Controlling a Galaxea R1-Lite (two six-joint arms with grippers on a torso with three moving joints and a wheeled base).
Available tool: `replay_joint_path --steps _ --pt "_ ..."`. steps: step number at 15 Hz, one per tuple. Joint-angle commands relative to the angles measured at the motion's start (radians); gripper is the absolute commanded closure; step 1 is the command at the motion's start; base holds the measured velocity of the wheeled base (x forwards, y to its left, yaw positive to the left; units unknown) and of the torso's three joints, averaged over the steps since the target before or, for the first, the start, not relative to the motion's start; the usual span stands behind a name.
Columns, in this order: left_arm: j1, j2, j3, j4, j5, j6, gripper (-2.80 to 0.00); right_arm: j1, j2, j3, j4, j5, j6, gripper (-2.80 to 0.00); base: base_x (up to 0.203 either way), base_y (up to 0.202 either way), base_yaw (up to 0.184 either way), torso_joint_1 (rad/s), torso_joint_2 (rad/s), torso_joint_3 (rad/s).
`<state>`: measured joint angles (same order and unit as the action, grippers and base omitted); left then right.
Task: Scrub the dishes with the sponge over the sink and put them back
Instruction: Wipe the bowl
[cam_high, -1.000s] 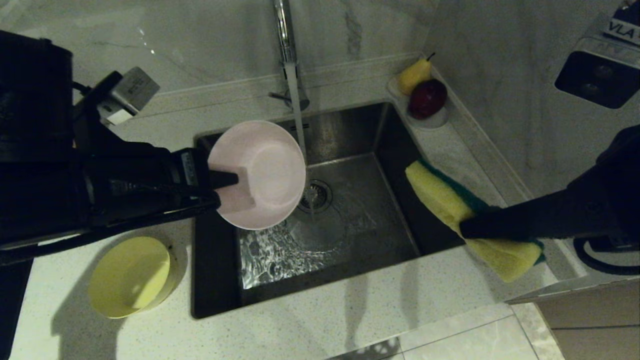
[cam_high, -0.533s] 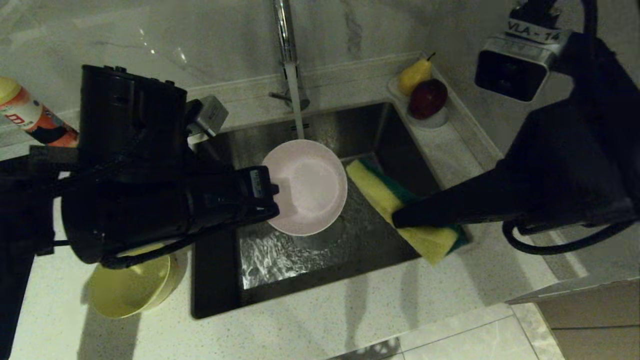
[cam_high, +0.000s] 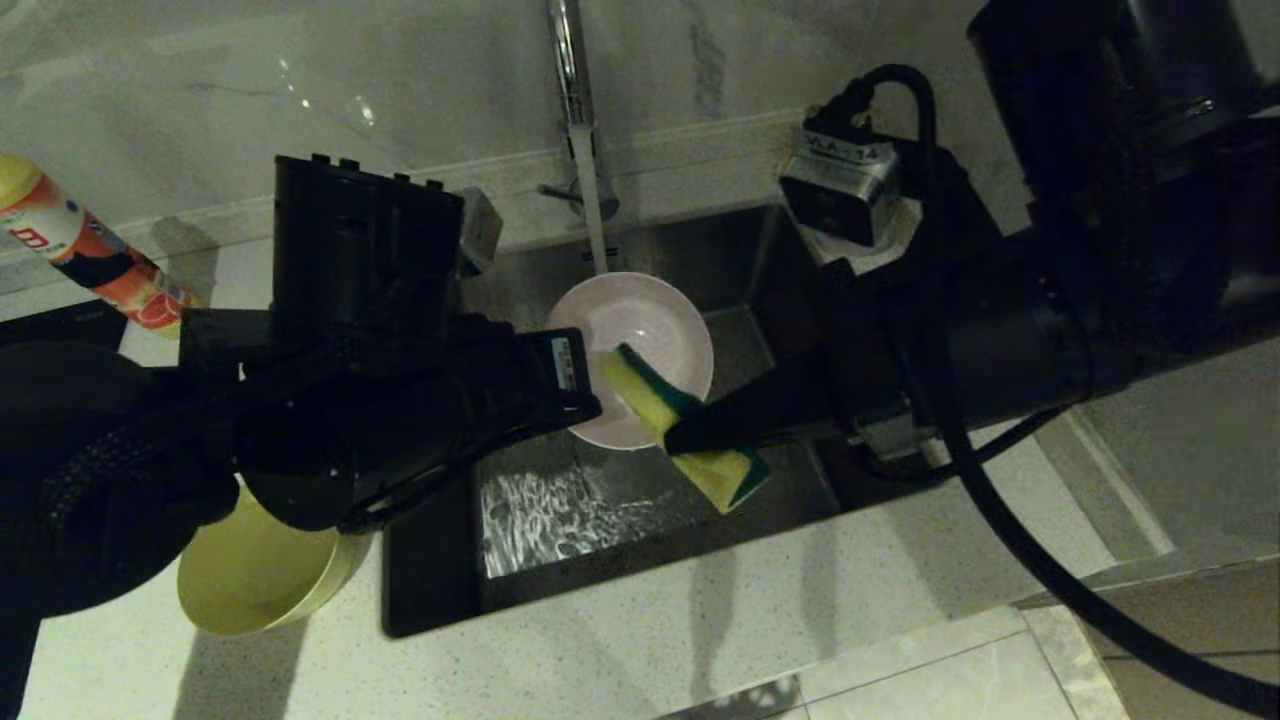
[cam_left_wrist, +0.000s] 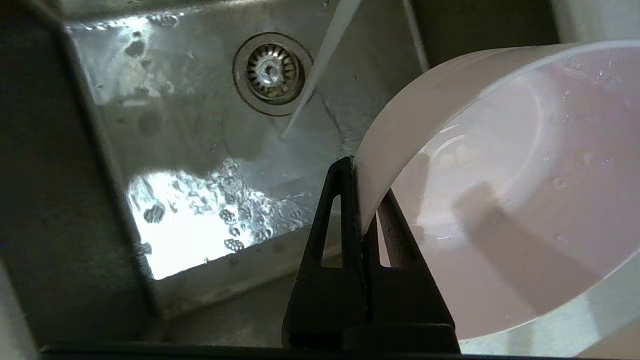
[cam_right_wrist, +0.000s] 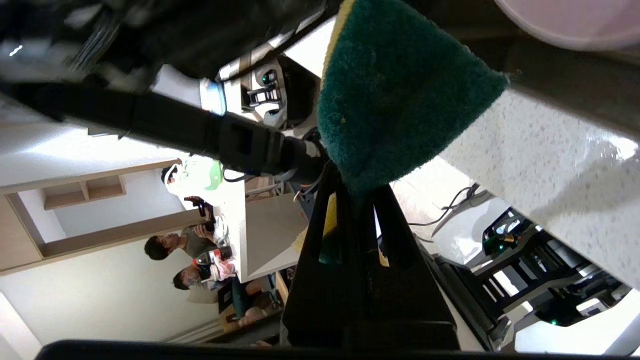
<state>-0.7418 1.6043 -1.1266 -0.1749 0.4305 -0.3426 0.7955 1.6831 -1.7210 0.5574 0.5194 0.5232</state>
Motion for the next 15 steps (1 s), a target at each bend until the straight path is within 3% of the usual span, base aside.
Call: replay_joint_path --steps 1,8,15 --pt "-0.028 -0.012 0.008 -0.001 0.019 0.001 0.0 -0.001 0.069 -0.02 0.001 0.002 0.004 0.0 0.0 0.0 0.0 0.0 0.0 0.0" --pt "-0.04 -0.04 0.11 -0.143 0.024 0.052 0.0 -0.047 0.147 -0.072 -0.004 -0.004 0.004 0.0 0.0 0.0 0.0 0.0 0.0 0.0" --pt "-0.061 -0.072 0.184 -0.146 0.02 0.057 0.0 -0.105 0.187 -0.151 -0.002 0.001 0.008 0.0 0.0 0.0 0.0 0.0 0.0 0.0"
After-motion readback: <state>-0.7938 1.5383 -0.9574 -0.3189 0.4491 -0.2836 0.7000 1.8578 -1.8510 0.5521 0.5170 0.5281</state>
